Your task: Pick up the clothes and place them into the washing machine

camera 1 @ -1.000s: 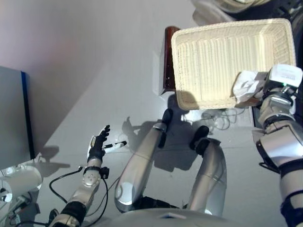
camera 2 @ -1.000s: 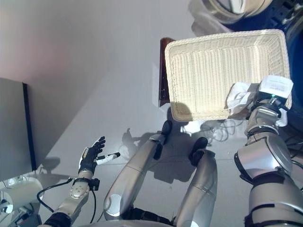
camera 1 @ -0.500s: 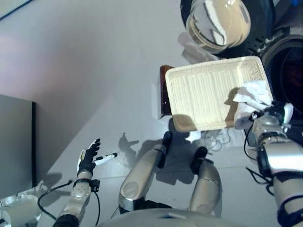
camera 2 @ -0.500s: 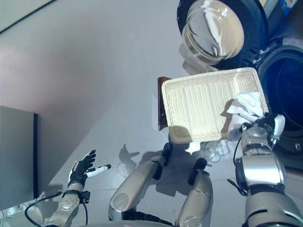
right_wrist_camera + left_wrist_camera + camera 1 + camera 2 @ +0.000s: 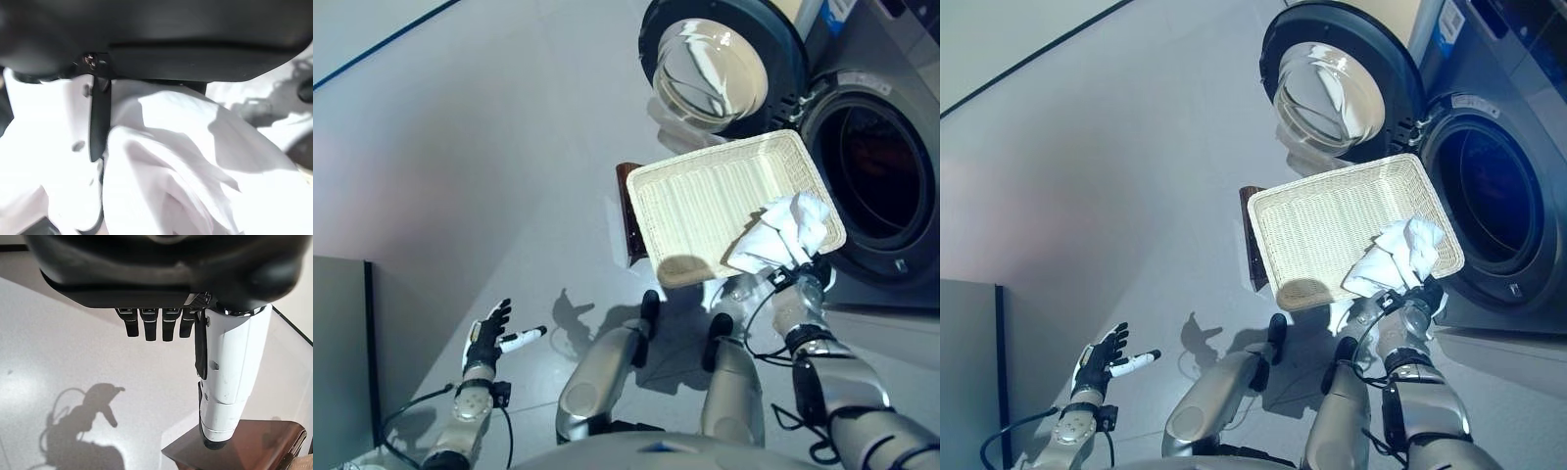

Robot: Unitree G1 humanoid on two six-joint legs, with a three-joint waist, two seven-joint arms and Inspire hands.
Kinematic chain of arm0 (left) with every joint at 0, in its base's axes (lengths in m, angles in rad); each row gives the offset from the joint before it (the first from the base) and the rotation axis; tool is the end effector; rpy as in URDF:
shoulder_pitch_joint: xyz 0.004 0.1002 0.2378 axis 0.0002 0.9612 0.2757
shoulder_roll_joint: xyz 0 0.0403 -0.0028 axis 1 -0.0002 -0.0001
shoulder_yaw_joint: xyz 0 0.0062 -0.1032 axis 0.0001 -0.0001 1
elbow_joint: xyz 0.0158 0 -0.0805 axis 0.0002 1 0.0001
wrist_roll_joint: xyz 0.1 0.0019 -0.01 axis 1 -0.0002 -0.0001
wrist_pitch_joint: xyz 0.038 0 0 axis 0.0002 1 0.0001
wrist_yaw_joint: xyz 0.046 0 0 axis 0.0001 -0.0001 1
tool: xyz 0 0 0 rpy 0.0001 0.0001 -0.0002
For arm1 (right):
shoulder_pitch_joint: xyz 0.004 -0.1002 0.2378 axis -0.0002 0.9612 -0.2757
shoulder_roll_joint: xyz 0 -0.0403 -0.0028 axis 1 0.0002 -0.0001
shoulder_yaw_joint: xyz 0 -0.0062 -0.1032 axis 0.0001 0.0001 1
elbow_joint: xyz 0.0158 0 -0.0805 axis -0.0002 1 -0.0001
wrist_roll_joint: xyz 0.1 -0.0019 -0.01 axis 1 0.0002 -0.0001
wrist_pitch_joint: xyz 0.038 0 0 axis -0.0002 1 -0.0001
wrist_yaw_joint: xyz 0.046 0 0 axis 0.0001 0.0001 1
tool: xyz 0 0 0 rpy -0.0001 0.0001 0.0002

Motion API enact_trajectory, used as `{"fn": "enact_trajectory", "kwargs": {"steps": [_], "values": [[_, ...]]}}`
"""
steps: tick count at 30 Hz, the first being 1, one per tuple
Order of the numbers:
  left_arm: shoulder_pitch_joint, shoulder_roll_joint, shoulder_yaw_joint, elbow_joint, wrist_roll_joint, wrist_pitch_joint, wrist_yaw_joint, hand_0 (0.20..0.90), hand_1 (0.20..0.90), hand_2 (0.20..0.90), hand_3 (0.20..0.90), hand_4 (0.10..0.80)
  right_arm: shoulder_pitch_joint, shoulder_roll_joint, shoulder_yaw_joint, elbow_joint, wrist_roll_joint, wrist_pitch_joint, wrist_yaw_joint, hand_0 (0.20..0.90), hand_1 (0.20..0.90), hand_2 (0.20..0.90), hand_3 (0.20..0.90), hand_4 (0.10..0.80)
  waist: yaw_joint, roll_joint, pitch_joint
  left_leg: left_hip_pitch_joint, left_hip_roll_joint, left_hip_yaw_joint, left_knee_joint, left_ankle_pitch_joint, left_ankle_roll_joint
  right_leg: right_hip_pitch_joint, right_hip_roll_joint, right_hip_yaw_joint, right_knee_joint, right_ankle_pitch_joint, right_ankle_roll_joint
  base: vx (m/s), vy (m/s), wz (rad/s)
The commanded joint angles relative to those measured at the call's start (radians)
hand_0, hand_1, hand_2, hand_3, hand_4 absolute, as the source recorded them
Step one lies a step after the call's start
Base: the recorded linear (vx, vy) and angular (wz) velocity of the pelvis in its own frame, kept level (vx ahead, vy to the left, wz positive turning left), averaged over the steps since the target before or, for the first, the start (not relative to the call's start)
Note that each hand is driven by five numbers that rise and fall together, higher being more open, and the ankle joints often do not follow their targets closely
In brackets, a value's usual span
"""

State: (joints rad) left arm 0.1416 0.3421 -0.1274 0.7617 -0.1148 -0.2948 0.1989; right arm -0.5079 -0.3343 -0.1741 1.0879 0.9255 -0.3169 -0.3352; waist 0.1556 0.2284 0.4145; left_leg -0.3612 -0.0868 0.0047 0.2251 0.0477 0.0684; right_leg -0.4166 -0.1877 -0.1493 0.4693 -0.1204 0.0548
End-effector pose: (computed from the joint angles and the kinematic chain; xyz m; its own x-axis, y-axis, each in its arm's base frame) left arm 0.1063 0.2395 -0.0744 0.8082 0.2980 -0.5080 -0.1173 0.9267 0.3570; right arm 0.2605 -0.2631 0.0086 0.6200 -0.6693 -0.4094 0.7796 0.4668 0.4174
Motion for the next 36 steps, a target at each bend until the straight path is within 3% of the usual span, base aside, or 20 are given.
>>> {"fn": "enact_trajectory", "kwargs": {"steps": [1,9,16,22,29,36], "values": [[0.039,0.015,0.001,0.048,-0.022,-0.073,0.052,0.900,0.900,0.900,0.900,0.800,-0.023,-0.074,-0.070,-0.123,0.001,-0.189,-0.056,0.200,0.200,0.200,0.200,0.300,0.007,0.044,-0.072,-0.094,-0.020,0.006,0.039,-0.003,-0.073,-0.001,0.005,-0.019,-0.069,0.030,-0.004,0.014,0.024,0.04],[0.023,-0.008,-0.088,0.053,-0.033,-0.080,0.070,0.900,0.900,0.900,0.900,0.800,-0.189,-0.190,-0.182,-0.159,-0.022,-0.262,-0.232,0.200,0.200,0.200,0.200,0.300,0.018,0.119,-0.090,-0.099,-0.030,0.007,0.040,-0.007,-0.077,-0.010,-0.005,0.000,-0.059,0.012,0.001,0.003,0.004,0.00],[0.016,-0.020,-0.151,0.047,-0.040,-0.080,0.073,0.900,0.900,0.900,0.900,0.800,-0.320,-0.287,-0.174,-0.175,-0.070,-0.271,-0.322,0.200,0.200,0.200,0.200,0.300,0.019,0.178,-0.096,-0.109,-0.032,0.025,0.066,-0.016,-0.080,-0.031,-0.012,0.020,-0.023,-0.003,0.002,0.011,0.010,-0.08],[0.018,-0.024,-0.171,0.029,-0.066,-0.082,0.063,0.900,0.900,0.900,0.900,0.800,-0.371,-0.341,-0.148,-0.221,-0.094,-0.272,-0.346,0.200,0.200,0.200,0.200,0.300,0.007,0.199,-0.099,-0.110,-0.027,0.035,0.067,-0.018,-0.083,-0.051,-0.010,0.038,-0.006,-0.012,-0.001,0.019,-0.010,-0.07],[0.037,-0.017,-0.185,-0.008,-0.085,-0.087,0.049,0.900,0.900,0.900,0.900,0.800,-0.482,-0.486,-0.064,-0.262,-0.160,-0.246,-0.380,0.200,0.200,0.200,0.200,0.300,0.000,0.215,-0.111,-0.101,-0.026,0.042,0.053,-0.013,-0.091,-0.059,-0.007,0.046,0.007,-0.019,-0.004,0.006,-0.005,-0.04],[0.040,-0.012,-0.177,0.004,-0.112,-0.086,0.047,0.900,0.900,0.900,0.900,0.800,-0.574,-0.547,0.025,-0.290,-0.179,-0.221,-0.367,0.200,0.200,0.200,0.200,0.300,-0.011,0.197,-0.135,-0.079,-0.014,0.046,0.023,0.000,-0.097,-0.047,0.009,0.049,-0.013,-0.008,-0.009,0.026,-0.011,-0.05]]}}
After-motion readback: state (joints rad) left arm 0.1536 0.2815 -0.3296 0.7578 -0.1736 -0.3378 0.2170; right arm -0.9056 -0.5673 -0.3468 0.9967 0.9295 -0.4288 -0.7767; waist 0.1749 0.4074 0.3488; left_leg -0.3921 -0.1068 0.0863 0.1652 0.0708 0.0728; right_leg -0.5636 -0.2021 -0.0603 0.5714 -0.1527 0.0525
